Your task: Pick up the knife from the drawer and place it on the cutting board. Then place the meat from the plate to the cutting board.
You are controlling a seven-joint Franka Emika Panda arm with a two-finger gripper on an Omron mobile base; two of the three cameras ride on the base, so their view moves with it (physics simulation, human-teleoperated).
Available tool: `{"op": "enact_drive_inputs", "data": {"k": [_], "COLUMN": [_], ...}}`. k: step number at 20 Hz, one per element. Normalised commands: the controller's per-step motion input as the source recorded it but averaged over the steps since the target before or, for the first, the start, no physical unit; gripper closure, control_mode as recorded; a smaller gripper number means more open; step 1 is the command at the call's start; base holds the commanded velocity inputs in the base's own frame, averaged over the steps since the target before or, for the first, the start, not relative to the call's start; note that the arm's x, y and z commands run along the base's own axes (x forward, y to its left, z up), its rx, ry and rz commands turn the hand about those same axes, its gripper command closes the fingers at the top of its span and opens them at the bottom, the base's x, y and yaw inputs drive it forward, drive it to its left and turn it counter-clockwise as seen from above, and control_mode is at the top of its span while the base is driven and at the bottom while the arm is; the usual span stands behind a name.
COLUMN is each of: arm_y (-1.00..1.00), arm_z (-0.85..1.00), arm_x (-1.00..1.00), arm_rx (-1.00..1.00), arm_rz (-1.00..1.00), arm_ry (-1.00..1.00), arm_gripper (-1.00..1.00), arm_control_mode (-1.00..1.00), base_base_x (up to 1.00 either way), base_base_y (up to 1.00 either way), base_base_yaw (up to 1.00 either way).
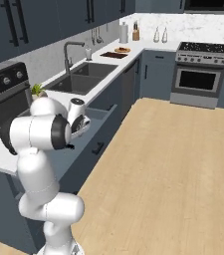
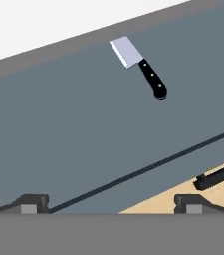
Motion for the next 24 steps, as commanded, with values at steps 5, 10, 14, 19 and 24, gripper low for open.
{"op": "enact_drive_inputs", "data": {"k": [5,10,14,19,24], "arm_y": [0.0,0.0,-0.01,-0.02,-0.12], "arm_z": [-0.12,-0.32,-0.5,-0.53,-0.36], "arm_x": [0.36,0.13,0.12,0.08,0.03], "arm_rx": [-0.05,-0.06,-0.05,0.0,0.0], "arm_rz": [0.05,0.11,0.11,0.11,0.11], "arm_ry": [-0.03,-0.01,0.0,0.0,-0.01], "arm_gripper": [-1.0,-1.0,-1.0,-1.0,-1.0], "arm_control_mode": [-1.0,-1.0,-1.0,-1.0,-1.0], "base_base_x": [0.0,0.0,0.0,0.0,0.0], "base_base_y": [0.0,0.0,0.0,0.0,0.0], "base_base_yaw": [0.0,0.0,0.0,0.0,0.0]}}
